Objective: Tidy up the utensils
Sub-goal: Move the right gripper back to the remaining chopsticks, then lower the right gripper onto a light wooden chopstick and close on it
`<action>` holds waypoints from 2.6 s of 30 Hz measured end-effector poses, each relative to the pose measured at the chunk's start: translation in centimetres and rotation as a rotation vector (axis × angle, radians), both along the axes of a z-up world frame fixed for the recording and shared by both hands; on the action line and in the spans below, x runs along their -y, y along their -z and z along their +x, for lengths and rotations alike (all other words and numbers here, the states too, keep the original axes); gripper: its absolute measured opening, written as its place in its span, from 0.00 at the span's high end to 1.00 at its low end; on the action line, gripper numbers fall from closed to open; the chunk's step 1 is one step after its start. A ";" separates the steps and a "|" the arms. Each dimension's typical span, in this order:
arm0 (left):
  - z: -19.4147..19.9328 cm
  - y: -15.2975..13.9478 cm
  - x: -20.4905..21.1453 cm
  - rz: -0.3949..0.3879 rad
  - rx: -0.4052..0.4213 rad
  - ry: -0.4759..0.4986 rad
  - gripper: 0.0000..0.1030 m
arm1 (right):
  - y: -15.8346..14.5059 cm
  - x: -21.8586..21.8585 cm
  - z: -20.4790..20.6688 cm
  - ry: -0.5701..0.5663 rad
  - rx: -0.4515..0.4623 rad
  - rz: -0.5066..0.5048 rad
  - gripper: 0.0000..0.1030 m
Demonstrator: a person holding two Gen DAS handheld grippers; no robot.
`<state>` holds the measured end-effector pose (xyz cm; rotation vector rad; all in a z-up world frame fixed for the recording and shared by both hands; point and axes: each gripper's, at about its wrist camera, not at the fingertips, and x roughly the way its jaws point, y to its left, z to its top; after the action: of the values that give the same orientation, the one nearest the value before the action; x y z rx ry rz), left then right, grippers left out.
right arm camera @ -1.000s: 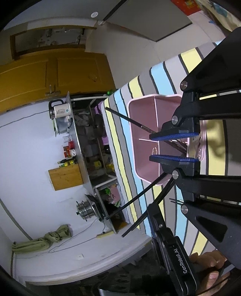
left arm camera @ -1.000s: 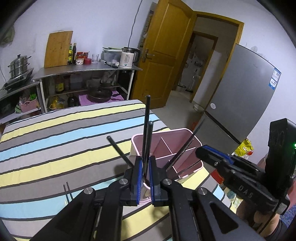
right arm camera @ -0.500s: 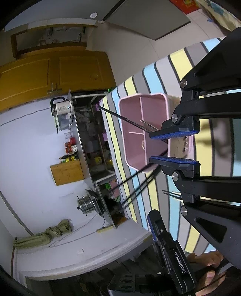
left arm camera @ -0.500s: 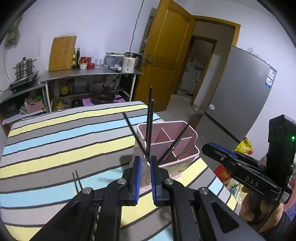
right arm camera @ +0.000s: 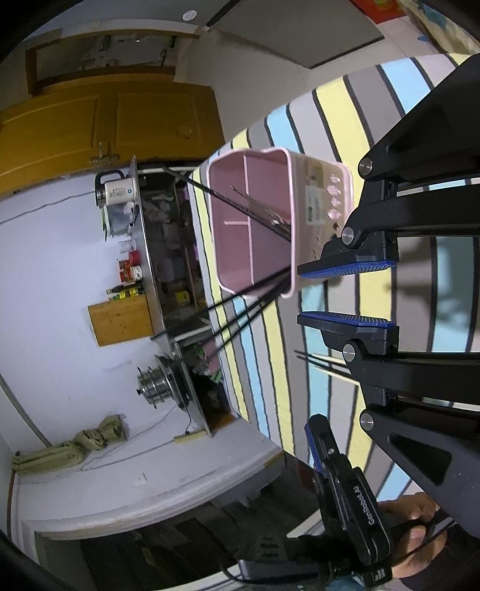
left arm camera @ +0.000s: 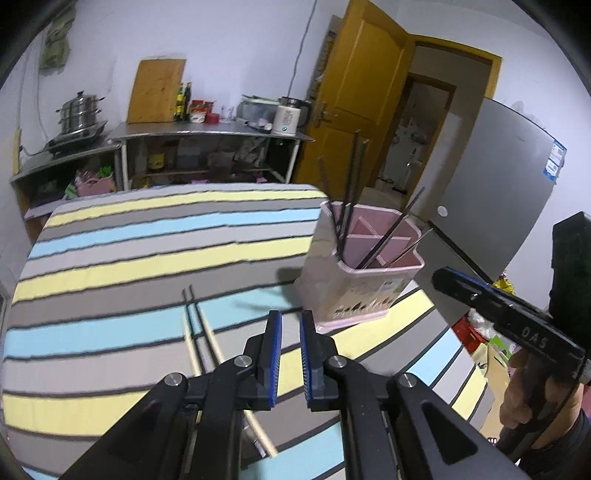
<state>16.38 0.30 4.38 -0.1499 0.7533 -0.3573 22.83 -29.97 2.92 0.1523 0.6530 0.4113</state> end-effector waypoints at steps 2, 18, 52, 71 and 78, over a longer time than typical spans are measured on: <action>-0.4 0.4 -0.6 0.001 -0.010 -0.012 0.91 | 0.2 -0.5 -0.2 -0.013 -0.006 -0.004 0.82; -0.9 5.5 -4.8 0.037 -0.115 -0.121 0.91 | 3.4 -4.5 -0.3 -0.109 -0.081 -0.045 0.82; 3.6 12.7 -6.0 0.069 -0.229 -0.164 0.81 | 13.6 -13.8 3.4 -0.287 -0.296 -0.157 0.82; 3.1 12.5 -7.4 0.039 -0.235 -0.203 0.80 | 14.0 -15.1 3.6 -0.277 -0.253 -0.263 0.82; 4.0 12.8 -6.1 0.044 -0.237 -0.178 0.79 | 13.9 -13.4 3.9 -0.224 -0.266 -0.250 0.85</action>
<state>20.34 6.43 -8.40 -0.2191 0.9732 -0.1541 26.72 -16.59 -10.96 -0.1071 0.9817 0.5255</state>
